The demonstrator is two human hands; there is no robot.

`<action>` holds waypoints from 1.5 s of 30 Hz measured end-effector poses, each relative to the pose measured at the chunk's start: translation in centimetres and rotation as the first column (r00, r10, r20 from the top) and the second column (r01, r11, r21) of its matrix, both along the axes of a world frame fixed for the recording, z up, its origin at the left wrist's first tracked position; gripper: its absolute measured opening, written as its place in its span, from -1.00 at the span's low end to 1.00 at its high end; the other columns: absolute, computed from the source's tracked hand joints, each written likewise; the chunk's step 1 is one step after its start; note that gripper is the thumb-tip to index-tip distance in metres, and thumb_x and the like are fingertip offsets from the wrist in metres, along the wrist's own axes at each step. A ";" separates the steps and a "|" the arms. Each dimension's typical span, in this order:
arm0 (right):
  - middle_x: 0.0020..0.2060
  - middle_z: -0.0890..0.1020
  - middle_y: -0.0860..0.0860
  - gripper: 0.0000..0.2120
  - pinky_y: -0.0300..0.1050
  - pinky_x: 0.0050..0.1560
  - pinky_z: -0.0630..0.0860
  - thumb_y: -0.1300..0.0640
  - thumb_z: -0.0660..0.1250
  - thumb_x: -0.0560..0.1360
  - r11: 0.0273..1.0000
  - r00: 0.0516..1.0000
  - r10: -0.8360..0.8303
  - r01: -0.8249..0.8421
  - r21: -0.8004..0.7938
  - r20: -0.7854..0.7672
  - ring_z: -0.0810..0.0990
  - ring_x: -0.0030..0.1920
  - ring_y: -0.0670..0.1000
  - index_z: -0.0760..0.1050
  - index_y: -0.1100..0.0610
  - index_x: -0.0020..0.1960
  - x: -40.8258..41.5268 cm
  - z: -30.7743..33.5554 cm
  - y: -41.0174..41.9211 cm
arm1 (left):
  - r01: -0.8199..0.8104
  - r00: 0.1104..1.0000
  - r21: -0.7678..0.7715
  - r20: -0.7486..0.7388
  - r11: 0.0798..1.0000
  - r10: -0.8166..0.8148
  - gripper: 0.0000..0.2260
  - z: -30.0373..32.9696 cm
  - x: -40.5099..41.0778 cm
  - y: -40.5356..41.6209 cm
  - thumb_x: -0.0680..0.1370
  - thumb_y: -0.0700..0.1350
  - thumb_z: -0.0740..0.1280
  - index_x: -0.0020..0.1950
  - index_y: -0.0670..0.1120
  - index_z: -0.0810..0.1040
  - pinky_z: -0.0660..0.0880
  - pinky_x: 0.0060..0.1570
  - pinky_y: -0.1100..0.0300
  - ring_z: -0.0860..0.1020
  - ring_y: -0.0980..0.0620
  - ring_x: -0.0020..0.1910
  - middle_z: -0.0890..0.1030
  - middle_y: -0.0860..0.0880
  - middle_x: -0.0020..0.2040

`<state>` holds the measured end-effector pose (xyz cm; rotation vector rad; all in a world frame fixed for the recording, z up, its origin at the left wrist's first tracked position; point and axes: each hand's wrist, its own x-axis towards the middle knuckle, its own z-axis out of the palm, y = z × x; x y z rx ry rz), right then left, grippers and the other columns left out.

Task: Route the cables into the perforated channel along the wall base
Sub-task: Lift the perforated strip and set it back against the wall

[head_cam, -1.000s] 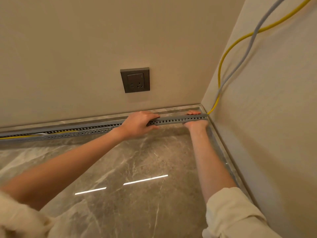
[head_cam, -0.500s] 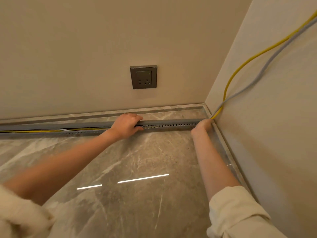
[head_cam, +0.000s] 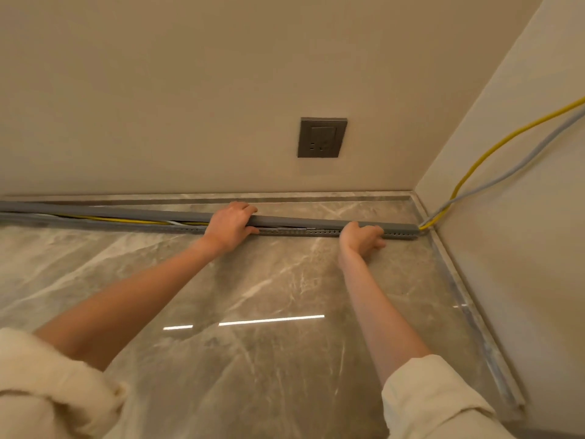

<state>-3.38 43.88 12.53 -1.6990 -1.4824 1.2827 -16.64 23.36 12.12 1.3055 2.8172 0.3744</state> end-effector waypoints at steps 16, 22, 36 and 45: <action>0.12 0.42 0.16 -0.84 -0.03 0.20 0.44 0.31 0.19 0.51 0.401 0.480 0.841 -0.863 0.308 0.250 0.52 0.06 0.15 0.48 0.21 0.05 -13.0 0.9 -21.9 | -0.335 0.941 0.046 -0.020 0.941 0.337 -0.71 2.2 -10.1 -24.1 0.53 -0.12 0.32 0.19 -0.24 0.49 0.44 0.12 -0.08 0.48 -0.24 0.15 0.57 -0.25 0.12; 0.08 0.43 0.11 -0.82 -0.13 0.09 0.40 0.32 0.19 0.53 0.032 0.192 0.887 -0.933 0.358 0.419 0.45 0.09 0.08 0.45 0.20 0.10 -17.6 0.2 -28.0 | -0.358 0.934 0.039 0.031 0.933 0.357 -0.67 1.8 -13.3 -30.5 0.52 -0.20 0.32 0.28 -0.22 0.46 0.40 0.25 -0.09 0.43 -0.22 0.24 0.53 -0.23 0.21; 0.22 0.50 0.23 -0.65 0.10 0.20 0.44 0.11 0.14 0.61 -0.491 -0.295 0.697 -0.861 0.135 0.654 0.49 0.20 0.23 0.34 0.27 0.32 -29.4 -0.1 -38.1 | -0.670 0.729 0.359 0.149 0.650 0.669 -0.73 0.2 -19.1 -38.6 0.52 -0.15 0.31 0.18 -0.22 0.47 0.45 0.10 -0.01 0.51 -0.13 0.06 0.56 -0.19 0.06; -0.15 0.58 0.15 -0.79 0.02 -0.17 0.45 0.10 0.21 0.59 -0.530 -0.382 0.739 -0.838 0.129 0.555 0.49 -0.20 0.10 0.46 0.23 -0.09 -33.3 -0.4 -42.2 | -0.963 0.216 0.264 0.872 -0.050 0.439 -0.77 -2.4 -19.0 -37.8 0.60 -0.20 0.16 -0.04 -0.28 0.57 0.61 -0.05 0.02 0.63 -0.10 -0.17 0.65 -0.26 -0.07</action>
